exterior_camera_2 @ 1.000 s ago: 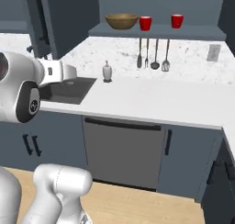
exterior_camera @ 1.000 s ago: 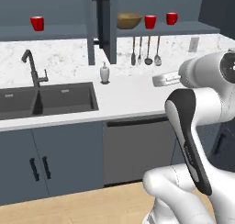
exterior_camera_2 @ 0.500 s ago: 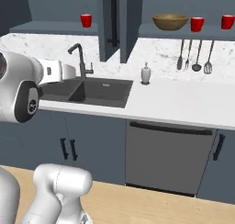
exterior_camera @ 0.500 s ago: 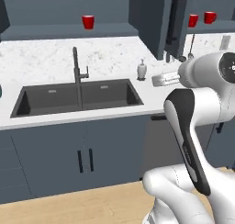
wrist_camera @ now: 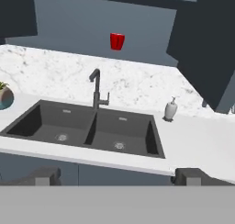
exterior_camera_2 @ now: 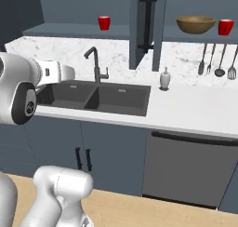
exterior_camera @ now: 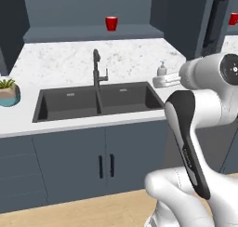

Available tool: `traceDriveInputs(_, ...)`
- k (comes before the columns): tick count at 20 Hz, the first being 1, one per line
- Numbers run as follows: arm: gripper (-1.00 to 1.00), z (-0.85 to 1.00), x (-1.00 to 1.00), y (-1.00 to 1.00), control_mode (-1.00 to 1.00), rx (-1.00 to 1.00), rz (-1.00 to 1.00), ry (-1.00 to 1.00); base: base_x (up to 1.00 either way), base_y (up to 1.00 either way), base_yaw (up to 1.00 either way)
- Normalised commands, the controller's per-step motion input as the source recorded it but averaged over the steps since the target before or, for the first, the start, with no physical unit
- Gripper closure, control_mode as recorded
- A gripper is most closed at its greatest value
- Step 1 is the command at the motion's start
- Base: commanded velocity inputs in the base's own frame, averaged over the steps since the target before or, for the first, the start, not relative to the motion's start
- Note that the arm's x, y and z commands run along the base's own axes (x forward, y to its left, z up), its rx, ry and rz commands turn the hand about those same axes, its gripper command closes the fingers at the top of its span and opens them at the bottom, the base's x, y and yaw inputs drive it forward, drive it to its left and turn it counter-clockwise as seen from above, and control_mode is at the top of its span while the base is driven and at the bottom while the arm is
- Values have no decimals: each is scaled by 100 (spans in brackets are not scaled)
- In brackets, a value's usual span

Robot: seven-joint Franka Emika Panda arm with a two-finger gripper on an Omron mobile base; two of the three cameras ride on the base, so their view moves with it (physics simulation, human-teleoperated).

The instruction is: Gather all objects into one cabinet and sort the glasses and bowls to opposite sides.

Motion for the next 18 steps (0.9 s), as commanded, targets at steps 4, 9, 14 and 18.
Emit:
traceDriveInputs(4,-100,0,0,0,100,0,0,0,82,23,0)
traceDriveInputs(9,-100,0,0,0,100,0,0,0,56,58,0)
traceDriveInputs(14,-100,0,0,0,100,0,0,0,56,50,0)
traceDriveInputs(18,-100,0,0,0,100,0,0,0,61,0,0)
